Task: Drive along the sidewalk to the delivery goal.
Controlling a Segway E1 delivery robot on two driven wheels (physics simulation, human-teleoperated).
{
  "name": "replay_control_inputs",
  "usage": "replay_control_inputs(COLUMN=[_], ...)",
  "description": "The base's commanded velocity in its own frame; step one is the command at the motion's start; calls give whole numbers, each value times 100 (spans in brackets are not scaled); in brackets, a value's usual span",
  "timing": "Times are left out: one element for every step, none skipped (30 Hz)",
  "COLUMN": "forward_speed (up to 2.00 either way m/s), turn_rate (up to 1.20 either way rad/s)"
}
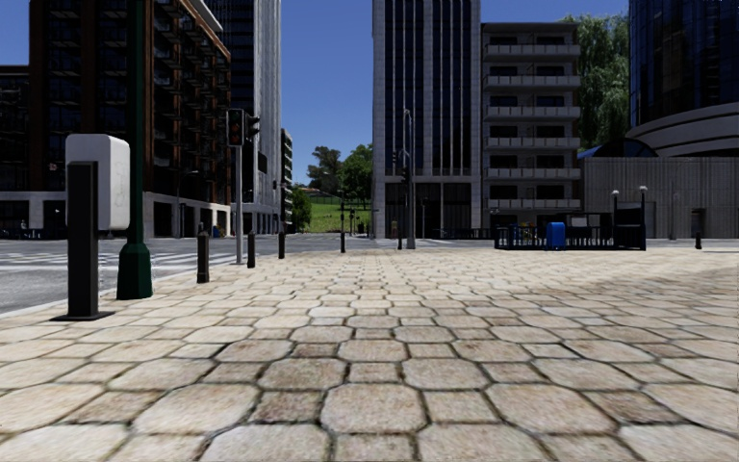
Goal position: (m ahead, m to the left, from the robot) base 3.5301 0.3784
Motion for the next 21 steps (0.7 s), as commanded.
replay_control_inputs(forward_speed=[194, 194, 194, 194, 194, 194, 194, 194, 194, 194, 194, 194, 194, 194, 194, 194, 194, 194, 194, 194, 194], turn_rate=[0, 0, 0, 0, 0, 0, 0, 0, 0, 0, 0, 0, 0, 0, 0, 0, 0, 0, 0, 0, 0])
